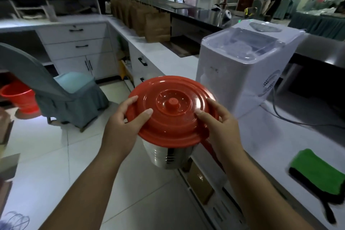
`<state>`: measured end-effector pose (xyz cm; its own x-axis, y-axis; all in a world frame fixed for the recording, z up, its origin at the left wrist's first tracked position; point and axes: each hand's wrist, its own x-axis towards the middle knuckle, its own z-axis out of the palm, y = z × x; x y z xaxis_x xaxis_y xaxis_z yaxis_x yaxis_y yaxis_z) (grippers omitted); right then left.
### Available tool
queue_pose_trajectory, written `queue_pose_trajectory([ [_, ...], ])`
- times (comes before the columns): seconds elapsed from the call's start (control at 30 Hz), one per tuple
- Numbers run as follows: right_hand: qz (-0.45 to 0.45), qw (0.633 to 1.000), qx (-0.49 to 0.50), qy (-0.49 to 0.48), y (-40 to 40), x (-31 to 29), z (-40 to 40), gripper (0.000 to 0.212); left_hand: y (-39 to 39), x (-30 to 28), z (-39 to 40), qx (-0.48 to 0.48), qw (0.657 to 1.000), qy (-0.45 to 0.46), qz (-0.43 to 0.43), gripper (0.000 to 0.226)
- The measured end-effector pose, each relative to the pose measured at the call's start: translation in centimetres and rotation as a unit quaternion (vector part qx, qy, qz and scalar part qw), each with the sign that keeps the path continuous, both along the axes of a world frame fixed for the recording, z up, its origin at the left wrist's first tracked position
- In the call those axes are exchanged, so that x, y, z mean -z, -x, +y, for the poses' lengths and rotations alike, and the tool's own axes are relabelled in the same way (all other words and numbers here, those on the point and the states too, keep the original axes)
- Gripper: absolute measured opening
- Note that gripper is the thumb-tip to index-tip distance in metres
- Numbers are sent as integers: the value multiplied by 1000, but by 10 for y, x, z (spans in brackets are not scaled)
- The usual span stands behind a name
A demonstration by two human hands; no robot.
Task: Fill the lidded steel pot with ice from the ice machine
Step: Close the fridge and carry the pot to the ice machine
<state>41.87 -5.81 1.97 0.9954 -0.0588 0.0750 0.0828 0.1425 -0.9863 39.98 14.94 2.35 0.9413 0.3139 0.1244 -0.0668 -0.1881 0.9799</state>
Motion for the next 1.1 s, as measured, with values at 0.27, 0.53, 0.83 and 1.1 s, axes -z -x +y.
queue_pose_trajectory([
  [0.27,-14,999,-29,-17,-73,-15,59,48,-76,-6,58,-9,1000,-5,-16,50],
  [0.53,-28,999,-17,10,-127,-13,112,37,-141,-4,114,16,1000,-13,-12,60],
  [0.83,-28,996,86,13,-192,-8,181,48,-241,-6,181,109,994,11,-15,60],
  [1.1,-46,989,143,-15,-236,-12,213,32,-312,-15,207,178,984,-12,-25,53],
])
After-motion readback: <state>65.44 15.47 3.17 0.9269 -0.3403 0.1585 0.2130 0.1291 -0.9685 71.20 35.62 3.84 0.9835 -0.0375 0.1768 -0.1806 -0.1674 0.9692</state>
